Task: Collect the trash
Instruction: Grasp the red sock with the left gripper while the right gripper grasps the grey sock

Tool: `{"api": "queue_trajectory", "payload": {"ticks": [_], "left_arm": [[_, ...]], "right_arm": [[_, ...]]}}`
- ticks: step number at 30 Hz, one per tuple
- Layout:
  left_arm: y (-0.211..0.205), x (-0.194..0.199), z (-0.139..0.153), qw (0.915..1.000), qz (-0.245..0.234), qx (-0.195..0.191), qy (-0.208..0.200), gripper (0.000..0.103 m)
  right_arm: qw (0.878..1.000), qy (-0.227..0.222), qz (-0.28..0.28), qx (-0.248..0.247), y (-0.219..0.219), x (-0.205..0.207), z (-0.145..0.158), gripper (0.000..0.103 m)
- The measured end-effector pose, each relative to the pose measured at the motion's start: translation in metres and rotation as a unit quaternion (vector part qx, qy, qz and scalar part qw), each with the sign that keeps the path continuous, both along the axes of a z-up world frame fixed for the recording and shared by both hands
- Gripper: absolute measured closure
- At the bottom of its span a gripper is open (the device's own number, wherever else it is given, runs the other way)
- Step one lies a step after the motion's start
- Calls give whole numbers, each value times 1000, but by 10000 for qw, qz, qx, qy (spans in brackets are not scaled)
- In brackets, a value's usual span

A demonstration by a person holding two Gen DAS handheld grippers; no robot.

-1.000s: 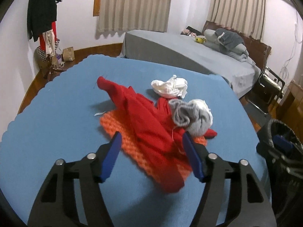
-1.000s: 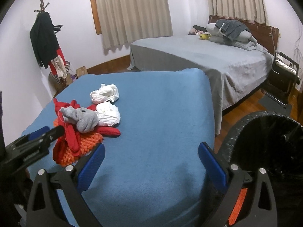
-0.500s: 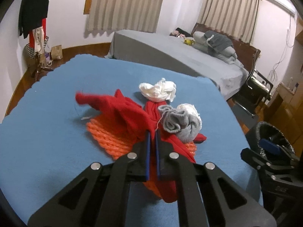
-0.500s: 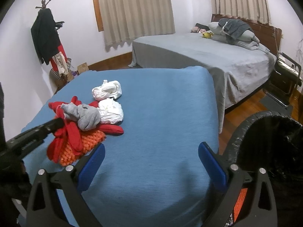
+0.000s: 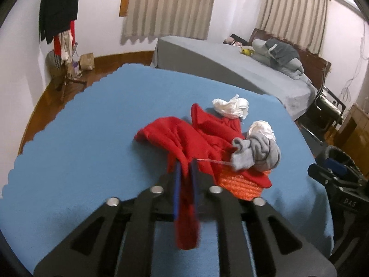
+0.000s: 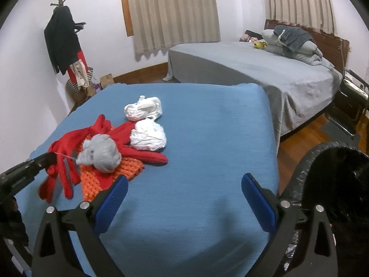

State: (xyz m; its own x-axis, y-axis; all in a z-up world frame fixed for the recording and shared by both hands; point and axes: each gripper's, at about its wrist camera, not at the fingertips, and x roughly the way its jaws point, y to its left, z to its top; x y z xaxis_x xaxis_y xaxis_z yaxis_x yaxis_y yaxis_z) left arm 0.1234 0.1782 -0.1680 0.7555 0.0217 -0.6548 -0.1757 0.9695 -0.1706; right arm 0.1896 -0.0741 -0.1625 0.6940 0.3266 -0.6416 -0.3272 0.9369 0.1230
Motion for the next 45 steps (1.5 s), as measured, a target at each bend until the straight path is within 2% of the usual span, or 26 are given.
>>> {"api": "queue_trajectory", "payload": {"ticks": [2,5,11,16,18,19,20,21,23,25,30,37,42,45], "left_arm": [[2,2,-1,10000,59,-40,-20,52],[6,7,-2,9999,135,-28,-28,39],[22,26,-8,9990,382,-201,82,34],[28,40,-13,9992,330,-115,172,32],[28,46,-19,9990,289,-71,325,34],[29,47,-22,9989,266,-87,379,41],[30,49,-26,9987,225,-174,427,56],[31,48,-28,9985,197,-251,453,61],[35,46,-27,9984,154,-393,377,83],[38,42,-24,9988,116,-377,306,92],[46,26,-9,9991,144,-381,72,93],[56,14,-3,9996,130,-239,63,93],[60,8,-9,9994,203,-231,132,93],[61,6,-11,9994,194,-238,158,93]], "right_arm": [[10000,-7,29,-18,3,0,0,6],[10000,-31,49,-42,6,0,2,6],[9999,-43,69,-86,9,-1,3,6],[9999,-27,80,-114,13,0,2,6],[9999,-31,106,-120,16,1,3,6],[9998,-34,120,-120,17,1,3,6],[9998,-39,143,-115,19,2,4,6],[9998,-43,157,-111,21,2,5,6],[9997,-65,198,-92,25,3,8,6],[9996,-86,250,-67,31,4,10,6],[9991,-113,405,33,46,6,14,7],[9975,-24,701,106,76,13,12,16],[9961,174,858,55,94,17,0,24],[9948,359,951,46,101,20,-7,35]]}}
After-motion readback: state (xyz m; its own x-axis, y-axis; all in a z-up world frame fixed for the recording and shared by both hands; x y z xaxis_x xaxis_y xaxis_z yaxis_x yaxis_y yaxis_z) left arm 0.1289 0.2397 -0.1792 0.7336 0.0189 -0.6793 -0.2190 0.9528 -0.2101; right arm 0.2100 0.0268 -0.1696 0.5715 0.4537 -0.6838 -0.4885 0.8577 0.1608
